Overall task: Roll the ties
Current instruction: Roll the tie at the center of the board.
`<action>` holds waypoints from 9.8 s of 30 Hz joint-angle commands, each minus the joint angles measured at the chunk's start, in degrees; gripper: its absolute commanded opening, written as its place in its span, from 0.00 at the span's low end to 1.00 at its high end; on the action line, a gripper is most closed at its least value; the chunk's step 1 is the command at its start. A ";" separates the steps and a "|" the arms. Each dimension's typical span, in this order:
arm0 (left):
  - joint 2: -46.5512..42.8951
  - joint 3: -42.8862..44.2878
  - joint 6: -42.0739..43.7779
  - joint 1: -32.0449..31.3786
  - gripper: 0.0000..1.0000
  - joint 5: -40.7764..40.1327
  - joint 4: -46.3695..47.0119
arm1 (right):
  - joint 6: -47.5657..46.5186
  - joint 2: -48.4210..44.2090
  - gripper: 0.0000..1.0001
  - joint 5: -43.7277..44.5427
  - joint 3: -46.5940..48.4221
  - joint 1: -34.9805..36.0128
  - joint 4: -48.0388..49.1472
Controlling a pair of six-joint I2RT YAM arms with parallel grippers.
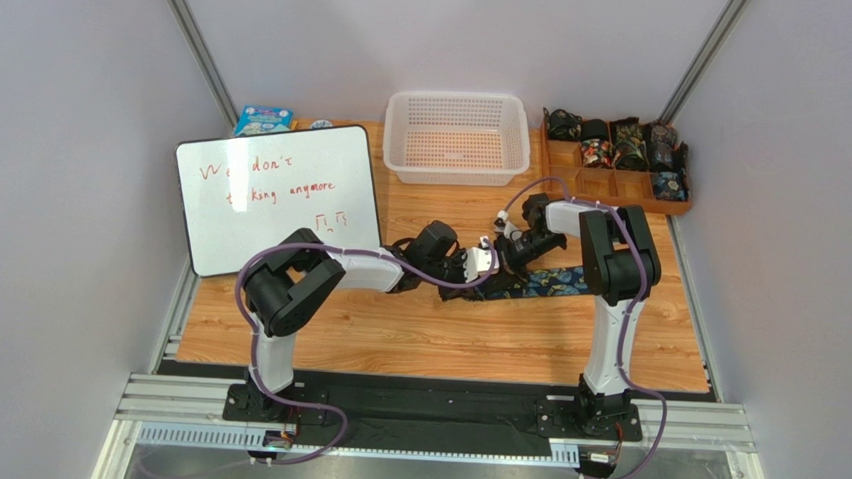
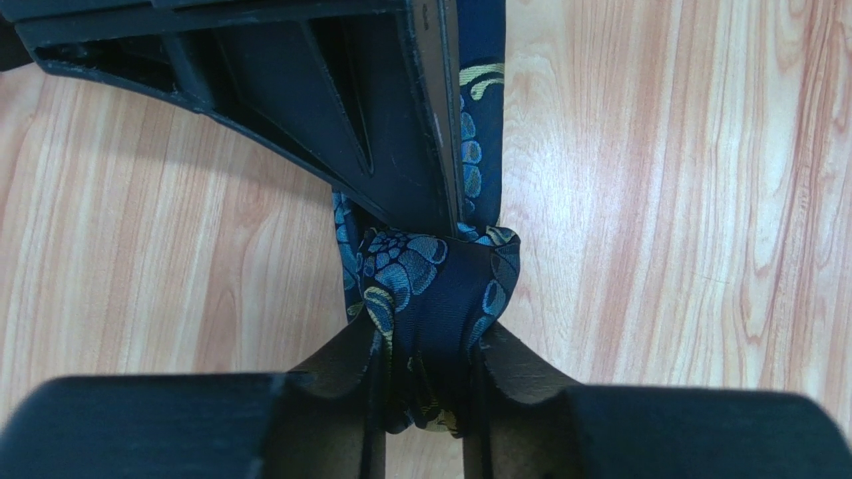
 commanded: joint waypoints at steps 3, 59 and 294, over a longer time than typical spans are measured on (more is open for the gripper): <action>-1.65 2.91 2.61 -0.51 0.09 -4.51 -12.96 | -0.68 0.08 0.05 2.37 2.41 -3.34 -3.91; 3.19 12.85 -2.74 -2.36 0.08 -13.91 -32.40 | 8.10 -7.04 0.47 -15.92 -4.00 -0.89 7.33; -2.53 3.18 5.43 1.16 0.09 3.23 -22.47 | 18.48 -21.02 0.56 -8.10 -22.19 -4.33 29.64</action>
